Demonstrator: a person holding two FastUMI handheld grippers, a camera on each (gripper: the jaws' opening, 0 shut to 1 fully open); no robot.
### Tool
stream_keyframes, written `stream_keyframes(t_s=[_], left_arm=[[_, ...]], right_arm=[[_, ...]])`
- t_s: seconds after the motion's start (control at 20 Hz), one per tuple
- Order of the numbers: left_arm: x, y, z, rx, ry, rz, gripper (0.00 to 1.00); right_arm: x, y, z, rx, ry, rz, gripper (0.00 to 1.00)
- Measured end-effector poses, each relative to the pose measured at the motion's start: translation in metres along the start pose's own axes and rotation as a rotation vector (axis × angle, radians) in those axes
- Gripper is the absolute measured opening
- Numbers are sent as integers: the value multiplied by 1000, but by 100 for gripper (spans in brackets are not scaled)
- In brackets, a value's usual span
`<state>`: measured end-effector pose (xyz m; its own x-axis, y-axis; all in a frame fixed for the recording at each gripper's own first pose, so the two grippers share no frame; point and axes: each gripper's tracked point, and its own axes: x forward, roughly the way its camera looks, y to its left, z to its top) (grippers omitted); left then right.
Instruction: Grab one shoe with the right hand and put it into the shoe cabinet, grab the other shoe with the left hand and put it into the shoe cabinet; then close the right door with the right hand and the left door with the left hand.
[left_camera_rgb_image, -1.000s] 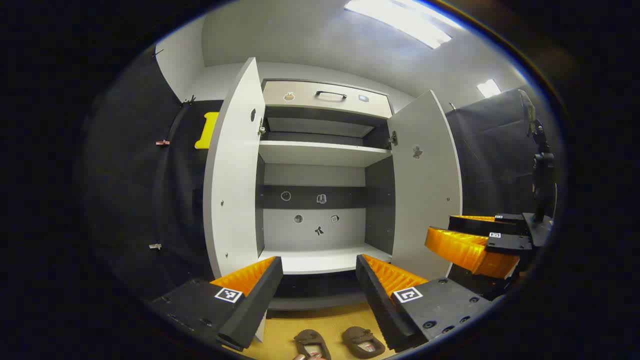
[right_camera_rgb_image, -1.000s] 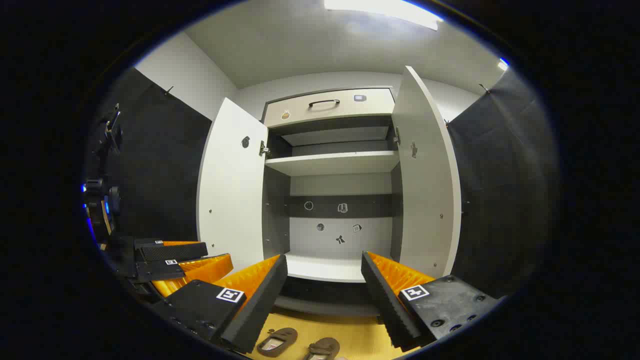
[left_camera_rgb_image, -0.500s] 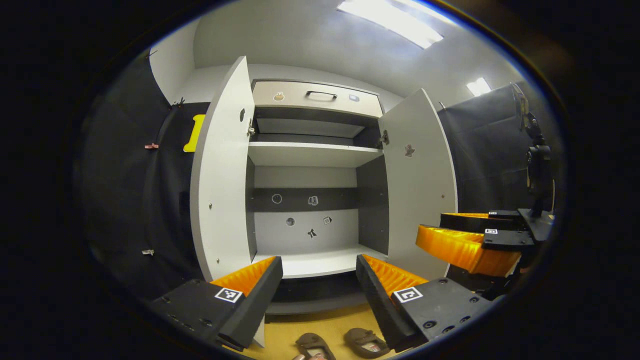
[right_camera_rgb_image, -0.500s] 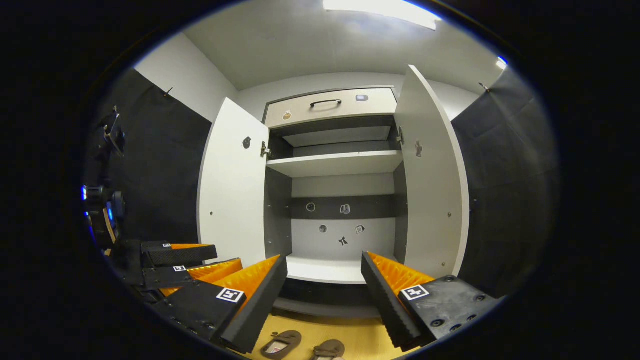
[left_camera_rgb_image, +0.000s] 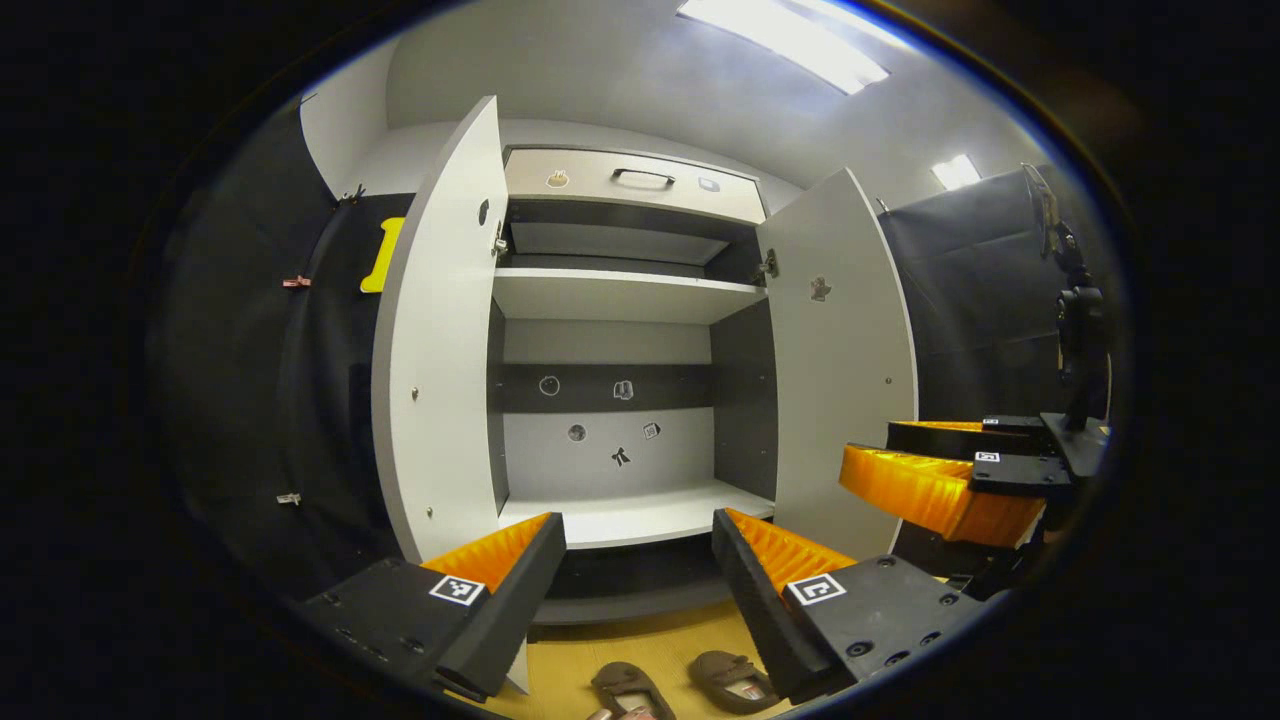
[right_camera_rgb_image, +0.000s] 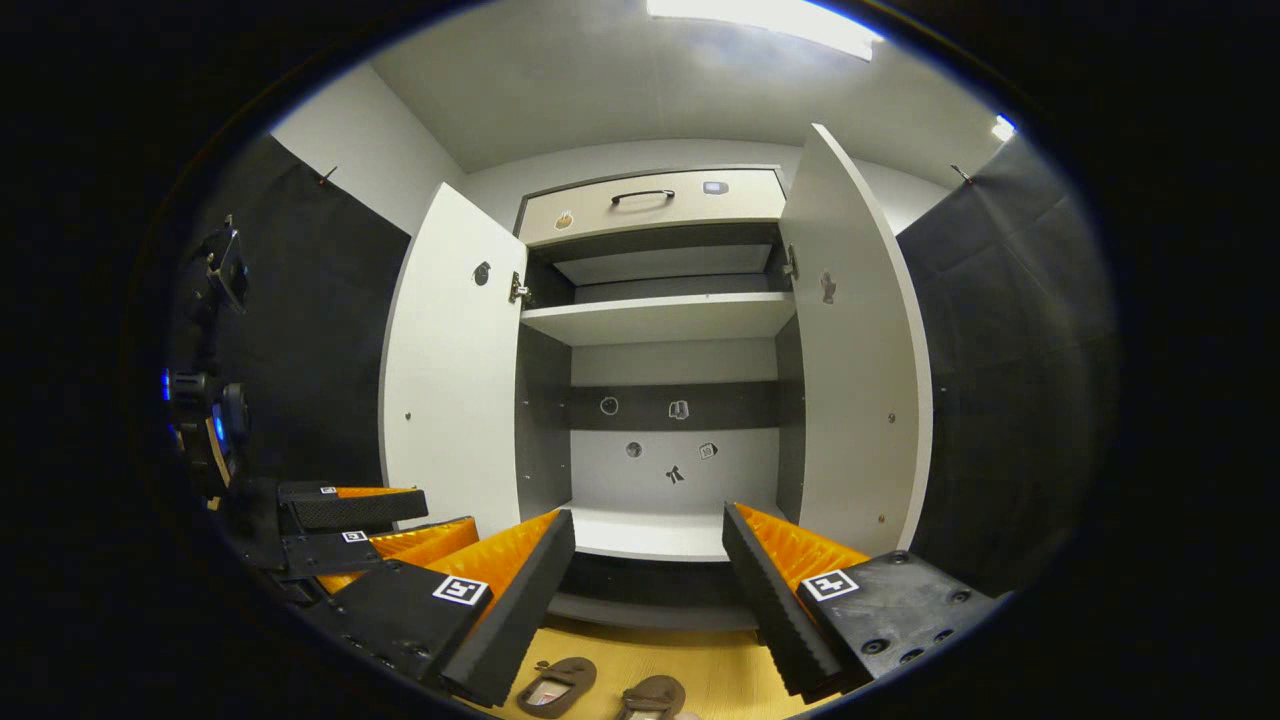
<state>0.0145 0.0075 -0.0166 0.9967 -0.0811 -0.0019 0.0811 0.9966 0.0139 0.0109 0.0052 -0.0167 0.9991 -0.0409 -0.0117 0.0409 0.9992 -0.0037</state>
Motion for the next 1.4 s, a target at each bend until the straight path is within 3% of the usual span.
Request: stream_keyframes(t_s=[0.25, 0.5, 1.05, 1.4], left_arm=[[-7, 5, 2, 0, -22, -24, 94], [-18, 17, -8, -7, -23, -31, 94], [3, 22, -42, -29, -37, -27, 95], [16, 15, -84, -48, 14, -31, 95]], right_arm=[[-5, 5, -25, 4, 53, -29, 98], [-19, 22, -80, 26, 163, -32, 98], [-52, 32, -307, 149, 573, -42, 97], [-52, 22, -434, 210, 744, -75, 87]])
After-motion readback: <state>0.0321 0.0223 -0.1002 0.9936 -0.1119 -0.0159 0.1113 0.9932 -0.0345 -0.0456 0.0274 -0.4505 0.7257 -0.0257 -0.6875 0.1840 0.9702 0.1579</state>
